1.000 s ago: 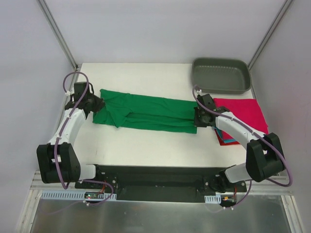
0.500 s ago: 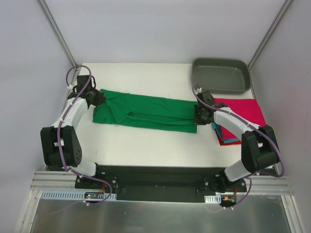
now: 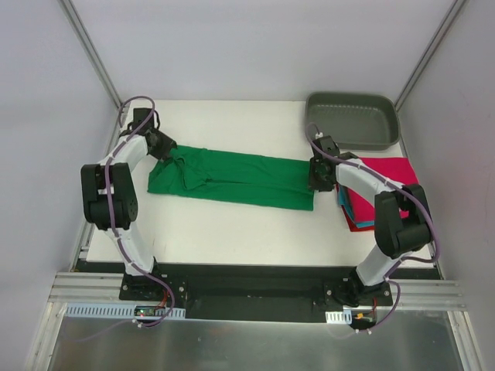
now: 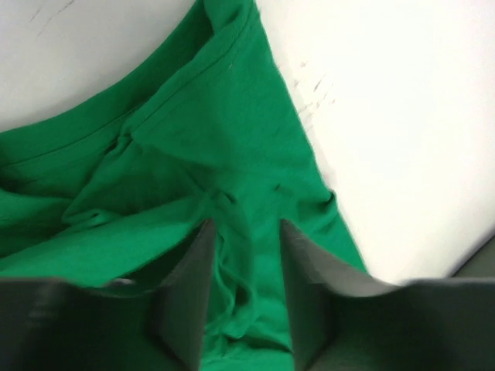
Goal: Fold and stack the t-shirts
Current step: Fold the other side of the tshirt into a rectangle
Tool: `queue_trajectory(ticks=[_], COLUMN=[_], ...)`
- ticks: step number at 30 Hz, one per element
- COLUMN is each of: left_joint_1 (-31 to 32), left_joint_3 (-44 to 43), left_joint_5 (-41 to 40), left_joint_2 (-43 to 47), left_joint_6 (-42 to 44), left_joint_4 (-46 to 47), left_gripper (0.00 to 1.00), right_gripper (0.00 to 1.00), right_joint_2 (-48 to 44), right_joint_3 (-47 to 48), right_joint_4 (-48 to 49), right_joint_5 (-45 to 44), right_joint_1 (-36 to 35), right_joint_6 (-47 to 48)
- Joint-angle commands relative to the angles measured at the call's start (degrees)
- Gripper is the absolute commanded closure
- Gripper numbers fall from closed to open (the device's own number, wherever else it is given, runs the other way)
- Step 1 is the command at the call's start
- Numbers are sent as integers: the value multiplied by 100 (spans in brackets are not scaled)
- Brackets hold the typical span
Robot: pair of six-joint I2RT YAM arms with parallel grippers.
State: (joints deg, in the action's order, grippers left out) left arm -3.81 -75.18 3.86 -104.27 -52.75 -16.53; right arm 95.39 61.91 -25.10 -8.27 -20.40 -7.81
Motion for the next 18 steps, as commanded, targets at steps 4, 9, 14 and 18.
queue_trajectory(ticks=[4,9,14,18], left_joint_1=[-14,47,363,723], left_joint_3=[-1289,-483,862,1523], left_joint_5=[-280,-614,-116,229], left_joint_2=[-542,422,1364,1743], left_joint_6=[625,827,1240,1311], left_joint_4=[-702,-781,-772,-702], left_gripper=[4,1,1,1], right_gripper=[4,4,4,4], right_joint_2=[-705,-1505,-1883,-2209], right_joint_3=[165,-512,-1058,-1321], right_joint_4=[-153,452,858,744], right_joint_5=[-184,1078,2119,2250], right_joint_1=[36,36,36,28], right_joint_6=[332,675,737,894])
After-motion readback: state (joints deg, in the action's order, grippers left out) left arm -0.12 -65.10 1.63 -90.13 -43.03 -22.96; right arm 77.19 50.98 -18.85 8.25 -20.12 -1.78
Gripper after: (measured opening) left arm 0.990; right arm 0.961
